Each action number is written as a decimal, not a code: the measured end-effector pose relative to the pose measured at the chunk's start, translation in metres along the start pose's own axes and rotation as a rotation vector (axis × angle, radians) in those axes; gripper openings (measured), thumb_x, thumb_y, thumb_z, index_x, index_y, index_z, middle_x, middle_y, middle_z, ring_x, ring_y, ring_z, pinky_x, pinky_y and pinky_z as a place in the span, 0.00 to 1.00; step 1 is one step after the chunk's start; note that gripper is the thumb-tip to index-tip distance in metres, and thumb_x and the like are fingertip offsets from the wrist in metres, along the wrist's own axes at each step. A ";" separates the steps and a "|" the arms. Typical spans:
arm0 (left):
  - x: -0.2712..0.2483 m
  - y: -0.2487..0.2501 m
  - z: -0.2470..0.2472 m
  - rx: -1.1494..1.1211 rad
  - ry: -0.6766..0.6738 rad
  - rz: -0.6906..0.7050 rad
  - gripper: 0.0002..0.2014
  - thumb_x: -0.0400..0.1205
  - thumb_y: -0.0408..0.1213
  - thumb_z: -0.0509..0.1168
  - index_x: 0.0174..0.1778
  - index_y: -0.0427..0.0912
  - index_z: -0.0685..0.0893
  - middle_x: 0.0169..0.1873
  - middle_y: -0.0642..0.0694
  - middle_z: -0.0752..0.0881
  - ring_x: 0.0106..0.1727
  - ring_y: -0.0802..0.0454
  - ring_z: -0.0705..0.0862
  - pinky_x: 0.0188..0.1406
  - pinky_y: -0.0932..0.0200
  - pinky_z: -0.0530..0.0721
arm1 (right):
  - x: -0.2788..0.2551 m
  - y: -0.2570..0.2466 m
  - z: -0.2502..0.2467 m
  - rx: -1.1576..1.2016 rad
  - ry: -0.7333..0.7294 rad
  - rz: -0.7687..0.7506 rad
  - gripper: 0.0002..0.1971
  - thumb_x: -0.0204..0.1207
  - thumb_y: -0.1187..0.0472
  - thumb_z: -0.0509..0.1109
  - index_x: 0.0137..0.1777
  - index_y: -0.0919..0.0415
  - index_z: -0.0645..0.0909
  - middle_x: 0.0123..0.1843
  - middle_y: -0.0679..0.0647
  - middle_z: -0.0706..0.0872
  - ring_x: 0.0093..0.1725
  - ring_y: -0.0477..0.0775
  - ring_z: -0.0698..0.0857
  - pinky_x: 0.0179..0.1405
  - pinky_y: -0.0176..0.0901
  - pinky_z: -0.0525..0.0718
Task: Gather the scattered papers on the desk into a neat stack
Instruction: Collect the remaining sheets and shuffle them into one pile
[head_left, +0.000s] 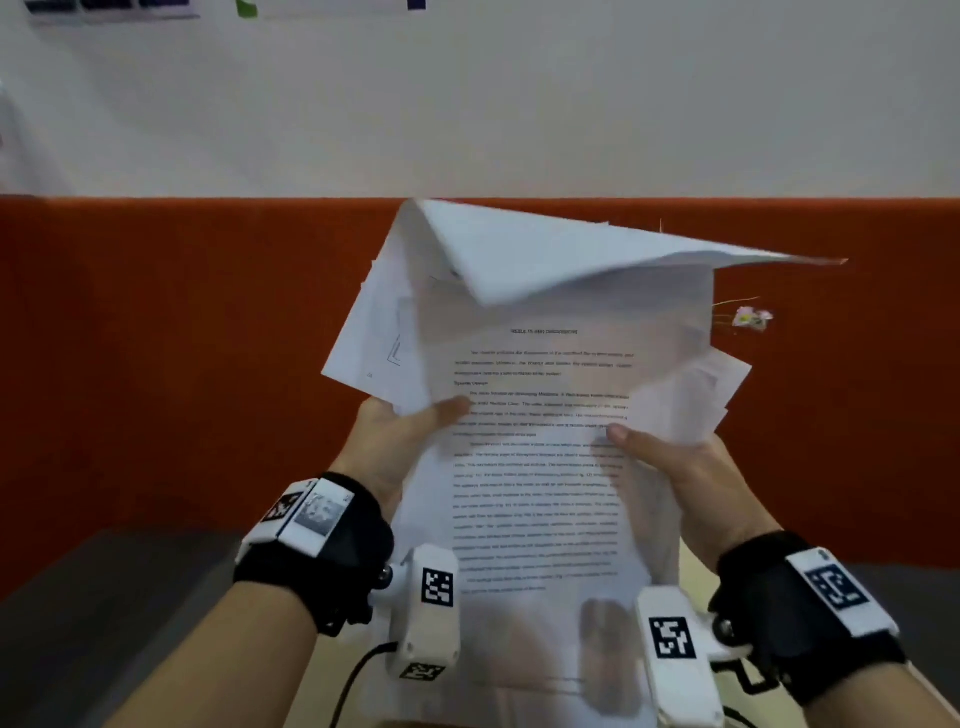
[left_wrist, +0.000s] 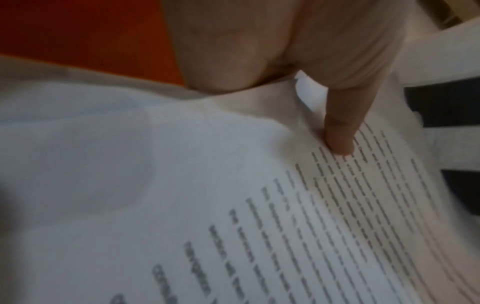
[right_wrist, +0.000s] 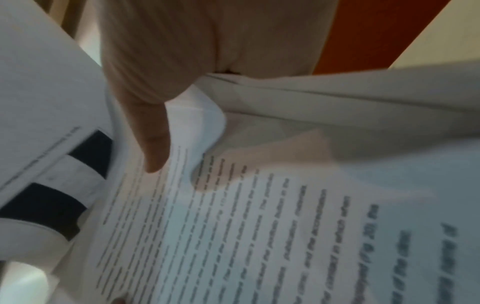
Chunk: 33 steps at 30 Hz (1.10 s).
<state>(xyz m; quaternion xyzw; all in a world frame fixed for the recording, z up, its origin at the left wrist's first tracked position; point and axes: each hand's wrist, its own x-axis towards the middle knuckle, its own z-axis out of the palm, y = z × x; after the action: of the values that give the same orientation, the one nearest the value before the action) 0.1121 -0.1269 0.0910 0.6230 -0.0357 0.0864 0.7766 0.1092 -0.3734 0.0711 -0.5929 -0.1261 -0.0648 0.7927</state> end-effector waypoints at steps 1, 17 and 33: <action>0.001 -0.002 -0.001 -0.004 -0.009 -0.018 0.32 0.63 0.38 0.82 0.63 0.36 0.83 0.55 0.40 0.92 0.58 0.40 0.90 0.64 0.41 0.83 | 0.002 -0.001 0.000 0.012 -0.009 -0.002 0.18 0.64 0.67 0.75 0.57 0.61 0.85 0.51 0.59 0.94 0.49 0.59 0.93 0.44 0.45 0.91; -0.005 0.010 -0.001 -0.058 -0.158 -0.042 0.21 0.65 0.31 0.74 0.55 0.36 0.87 0.53 0.36 0.92 0.53 0.40 0.92 0.58 0.44 0.87 | -0.005 -0.012 -0.005 -0.081 -0.036 -0.003 0.15 0.65 0.66 0.75 0.53 0.62 0.87 0.53 0.63 0.93 0.49 0.64 0.92 0.54 0.57 0.89; 0.000 0.022 -0.031 0.649 0.278 0.473 0.10 0.78 0.36 0.71 0.31 0.51 0.84 0.27 0.53 0.83 0.30 0.54 0.79 0.30 0.62 0.74 | -0.004 -0.003 -0.012 0.023 0.155 -0.052 0.07 0.64 0.65 0.77 0.43 0.63 0.92 0.48 0.58 0.95 0.50 0.59 0.93 0.53 0.51 0.86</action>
<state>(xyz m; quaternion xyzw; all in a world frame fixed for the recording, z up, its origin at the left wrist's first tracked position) 0.1062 -0.0921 0.1053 0.7922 -0.0434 0.3520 0.4966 0.1063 -0.3863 0.0695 -0.5735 -0.0803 -0.1295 0.8049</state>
